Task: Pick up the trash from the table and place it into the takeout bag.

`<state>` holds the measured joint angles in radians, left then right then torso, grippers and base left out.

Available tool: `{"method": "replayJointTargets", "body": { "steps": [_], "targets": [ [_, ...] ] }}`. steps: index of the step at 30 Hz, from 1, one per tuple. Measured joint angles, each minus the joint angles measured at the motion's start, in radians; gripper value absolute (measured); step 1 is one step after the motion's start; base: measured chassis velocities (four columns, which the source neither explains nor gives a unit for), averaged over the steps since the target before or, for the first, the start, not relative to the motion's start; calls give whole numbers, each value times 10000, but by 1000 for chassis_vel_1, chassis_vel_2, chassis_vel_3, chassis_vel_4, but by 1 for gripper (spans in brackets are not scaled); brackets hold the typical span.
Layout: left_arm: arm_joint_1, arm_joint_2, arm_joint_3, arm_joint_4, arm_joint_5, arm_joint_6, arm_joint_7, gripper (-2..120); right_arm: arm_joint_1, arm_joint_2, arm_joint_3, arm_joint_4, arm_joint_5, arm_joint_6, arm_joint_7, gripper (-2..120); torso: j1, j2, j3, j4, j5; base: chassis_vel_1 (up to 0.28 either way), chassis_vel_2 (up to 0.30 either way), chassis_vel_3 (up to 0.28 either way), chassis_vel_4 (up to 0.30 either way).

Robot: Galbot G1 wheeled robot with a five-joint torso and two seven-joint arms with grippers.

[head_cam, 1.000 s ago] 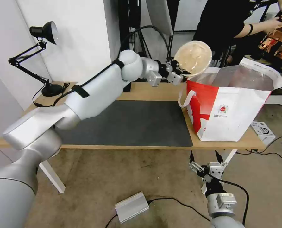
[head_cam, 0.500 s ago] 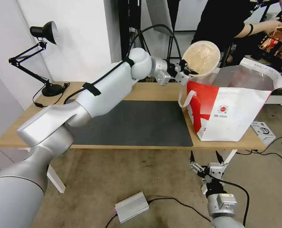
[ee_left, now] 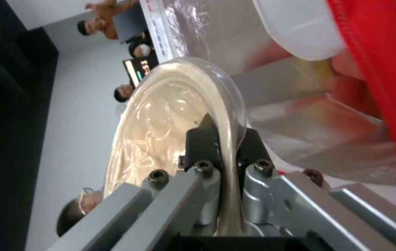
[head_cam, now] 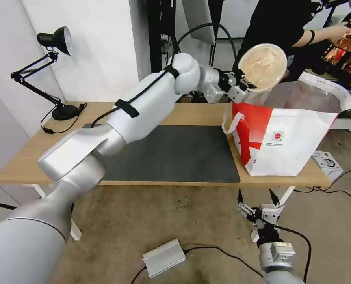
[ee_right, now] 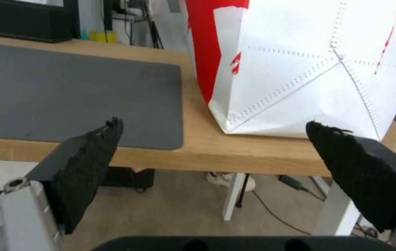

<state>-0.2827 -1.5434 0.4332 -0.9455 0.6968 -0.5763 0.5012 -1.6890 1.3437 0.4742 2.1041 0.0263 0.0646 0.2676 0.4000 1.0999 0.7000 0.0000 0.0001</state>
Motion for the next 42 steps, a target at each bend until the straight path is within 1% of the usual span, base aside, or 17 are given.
{"method": "replayJointTargets", "body": {
  "steps": [3, 10, 15, 29, 34, 42],
  "targets": [
    [-3, -229, -77, 209, 324, -86, -226, 1, -6, 8, 2, -47, 1, 47, 1, 100, 0, 0, 0, -1, 0, 0, 0, 0, 0],
    [-3, -505, -197, 566, 512, -143, -340, 1, -21, 23, 7, -80, -7, 90, 2, 100, 0, 0, 1, -1, 0, 0, 0, 0, 0],
    [23, -523, -103, 615, 520, -142, -428, 1, -6, 26, -5, -110, -32, 90, 1, 100, -1, 1, 0, 0, 0, 0, 0, 0, 0],
    [217, -510, 113, 1126, 427, -139, -747, 1, -26, -16, -55, -112, -72, 93, -10, 100, -1, 0, 1, 0, -1, 0, 0, 0, 0],
    [240, -505, 244, 1361, 212, -210, -794, 1, -25, -26, -65, -97, -74, 97, -14, 100, -1, 1, 1, 0, -1, 0, 0, 0, 0],
    [284, -500, 315, 1605, 171, -336, -1030, 1, -4, -5, -93, -97, -89, 99, -20, 100, 0, 2, 0, 0, -1, 0, 0, 0, 0]
  ]
}}
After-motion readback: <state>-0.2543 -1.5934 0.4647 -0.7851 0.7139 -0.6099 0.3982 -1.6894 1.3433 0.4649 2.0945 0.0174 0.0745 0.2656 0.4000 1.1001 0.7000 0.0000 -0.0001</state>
